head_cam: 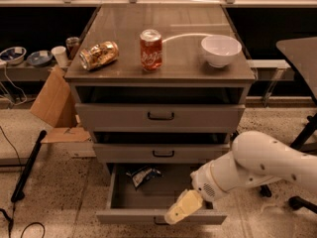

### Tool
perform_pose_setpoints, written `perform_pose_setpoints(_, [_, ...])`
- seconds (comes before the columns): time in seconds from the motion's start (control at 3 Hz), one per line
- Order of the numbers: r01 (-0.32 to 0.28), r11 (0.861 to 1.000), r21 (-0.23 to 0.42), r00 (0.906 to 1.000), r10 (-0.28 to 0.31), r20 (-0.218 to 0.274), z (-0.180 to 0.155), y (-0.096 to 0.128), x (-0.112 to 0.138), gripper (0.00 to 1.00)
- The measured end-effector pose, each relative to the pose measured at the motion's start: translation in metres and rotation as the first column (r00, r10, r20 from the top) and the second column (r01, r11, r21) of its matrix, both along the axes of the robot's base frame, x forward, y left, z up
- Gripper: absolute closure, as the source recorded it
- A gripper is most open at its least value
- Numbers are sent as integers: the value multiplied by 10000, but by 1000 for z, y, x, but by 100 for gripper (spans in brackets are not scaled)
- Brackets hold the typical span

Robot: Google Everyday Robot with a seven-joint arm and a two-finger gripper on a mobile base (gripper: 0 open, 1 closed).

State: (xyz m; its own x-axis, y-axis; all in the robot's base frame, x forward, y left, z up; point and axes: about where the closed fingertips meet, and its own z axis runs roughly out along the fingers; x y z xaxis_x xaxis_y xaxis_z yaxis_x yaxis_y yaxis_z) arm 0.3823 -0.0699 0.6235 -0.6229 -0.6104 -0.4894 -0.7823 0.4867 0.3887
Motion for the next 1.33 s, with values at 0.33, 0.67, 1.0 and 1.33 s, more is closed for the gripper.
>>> perform_pose_setpoints(0.33, [927, 9924, 804, 9878, -816, -1324, -66, 34, -4, 0])
perform_pose_setpoints(0.67, [928, 9924, 805, 9878, -816, -1324, -66, 34, -4, 0])
perform_pose_setpoints(1.0, [1324, 9778, 1626, 9820, -1072, -1553, -79, 39, 8, 0])
perform_pose_setpoints(1.33, [2451, 9198, 3065, 9631, -1946, -1861, -97, 51, 50, 0])
